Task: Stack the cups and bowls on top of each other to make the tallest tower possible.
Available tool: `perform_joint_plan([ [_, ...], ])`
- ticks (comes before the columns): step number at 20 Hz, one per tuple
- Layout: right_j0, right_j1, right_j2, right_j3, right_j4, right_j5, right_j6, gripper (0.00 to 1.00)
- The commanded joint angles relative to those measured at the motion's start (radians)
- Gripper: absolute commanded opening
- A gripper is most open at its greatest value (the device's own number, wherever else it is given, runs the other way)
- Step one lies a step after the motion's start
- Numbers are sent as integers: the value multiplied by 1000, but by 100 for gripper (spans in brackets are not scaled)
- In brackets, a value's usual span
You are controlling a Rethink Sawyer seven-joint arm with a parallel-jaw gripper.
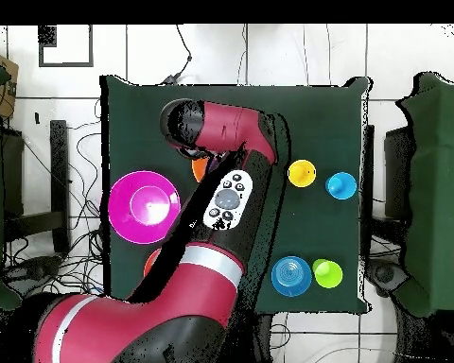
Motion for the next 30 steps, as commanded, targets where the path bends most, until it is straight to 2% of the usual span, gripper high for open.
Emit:
perform_joint_plan([
  [1, -5, 45, 93, 26, -97, 55, -91, 0],
  [7, -20, 46, 120, 21, -127, 70, -150, 0],
  [10, -19, 66, 118, -17, -179, 137, -237, 0],
  [19, -34, 61, 163, -41, -231, 174, -291, 0],
  [24, -56, 117, 204, -125, -265, 197, -344, 0],
  [30, -64, 135, 232, -175, -294, 226, -375, 0],
])
